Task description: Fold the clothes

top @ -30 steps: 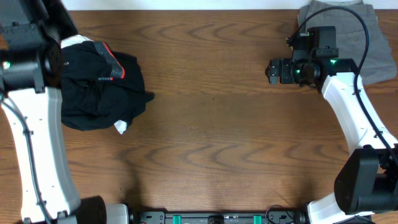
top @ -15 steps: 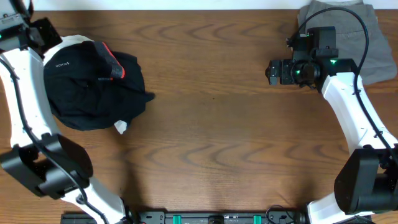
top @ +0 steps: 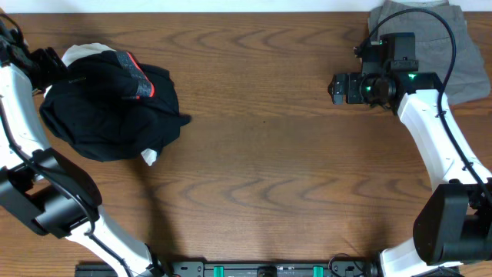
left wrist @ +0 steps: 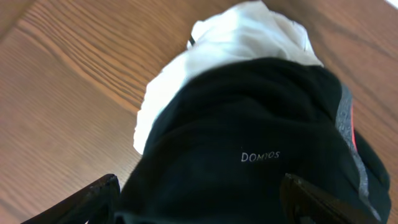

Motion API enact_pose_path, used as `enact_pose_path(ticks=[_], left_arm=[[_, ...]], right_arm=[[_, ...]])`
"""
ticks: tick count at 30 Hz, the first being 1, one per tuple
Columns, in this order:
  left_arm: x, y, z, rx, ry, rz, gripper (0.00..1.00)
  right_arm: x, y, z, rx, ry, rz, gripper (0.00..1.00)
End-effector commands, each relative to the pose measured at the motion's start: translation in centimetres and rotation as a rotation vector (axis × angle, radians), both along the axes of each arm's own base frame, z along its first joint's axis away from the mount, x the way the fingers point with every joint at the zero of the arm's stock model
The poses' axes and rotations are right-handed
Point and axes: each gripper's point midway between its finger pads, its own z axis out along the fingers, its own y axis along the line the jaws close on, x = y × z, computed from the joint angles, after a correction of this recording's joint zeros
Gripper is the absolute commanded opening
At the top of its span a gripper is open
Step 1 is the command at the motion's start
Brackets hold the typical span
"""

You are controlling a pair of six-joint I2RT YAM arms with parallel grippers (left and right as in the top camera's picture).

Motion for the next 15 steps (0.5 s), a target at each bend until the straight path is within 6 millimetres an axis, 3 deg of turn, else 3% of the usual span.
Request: enact_pose_path(ticks=[1,5,7,8,9,11,12,15], left_arm=[[-0.3,0.1,-3.9,-0.086,0.058,0.041,0.84],[-0.4,0.0,-6.9,-0.139,0.109,0.076,0.82],[-0.4,-0.2,-7.6,-0.156,0.119,0.072,0.63],[-0.4,-0.2,-7.6,-0.159,0.118,0.073,0.44],[-0.3,-0.2,-7.4,-0.159,0.111,0.079,0.29],[-0.2,-0.1,-6.4,-0.156,0.084,0.100,0.11],[0.0,-0.1,-5.8,-0.155,0.066,0.105,0.06],[1.0,-0.9,-2.0,-0.172,-0.036,0.065,0.06]], right_arm=[[0.2,0.7,0.8,0.009,-0.017,0.014,0.99],[0.2,0.7,0.7,0.009,-0.015,0.014,0.99],[0.2,0.7,0.7,0.009,-0.015,0.014,0.99],[0.2,0.7,0.7,0.009,-0.015,0.014,0.99],[0.2,0.7,0.7,0.009,-0.015,0.014,0.99],[0.2,0.7,0.7,0.009,-0.017,0.014,0.99],[0.2,0.7,0.8,0.009,-0.017,0.014,0.99],[0.2,0.7,0.8,0.009,-0.018,0.015,0.99]])
